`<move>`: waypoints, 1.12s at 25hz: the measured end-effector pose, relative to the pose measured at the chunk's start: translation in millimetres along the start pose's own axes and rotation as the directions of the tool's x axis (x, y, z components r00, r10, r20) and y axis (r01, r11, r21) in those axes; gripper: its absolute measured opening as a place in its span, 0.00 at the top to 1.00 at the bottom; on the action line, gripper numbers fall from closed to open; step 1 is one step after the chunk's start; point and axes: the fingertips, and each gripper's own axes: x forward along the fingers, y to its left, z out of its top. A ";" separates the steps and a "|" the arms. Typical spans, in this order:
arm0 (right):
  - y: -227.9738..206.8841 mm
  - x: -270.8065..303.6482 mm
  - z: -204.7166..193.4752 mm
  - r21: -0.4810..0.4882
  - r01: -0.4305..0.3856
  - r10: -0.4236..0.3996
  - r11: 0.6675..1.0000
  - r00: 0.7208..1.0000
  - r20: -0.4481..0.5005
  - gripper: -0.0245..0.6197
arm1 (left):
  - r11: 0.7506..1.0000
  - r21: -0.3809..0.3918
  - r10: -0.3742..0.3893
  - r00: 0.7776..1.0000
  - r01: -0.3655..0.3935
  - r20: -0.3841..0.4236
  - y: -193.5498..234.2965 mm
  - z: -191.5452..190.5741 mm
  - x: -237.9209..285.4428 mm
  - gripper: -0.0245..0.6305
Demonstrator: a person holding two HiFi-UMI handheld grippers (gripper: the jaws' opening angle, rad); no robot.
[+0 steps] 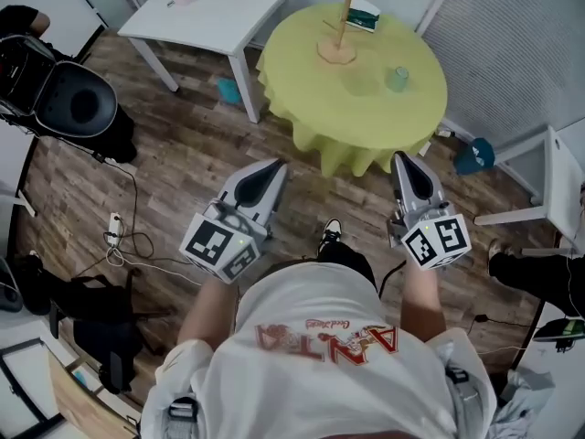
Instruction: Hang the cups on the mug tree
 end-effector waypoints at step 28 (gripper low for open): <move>-223.4 70.1 -21.0 0.107 0.018 -0.014 0.994 0.999 -0.041 0.96 | 0.999 0.000 0.052 0.994 -0.052 -0.095 22.3 -11.0 225.6 0.95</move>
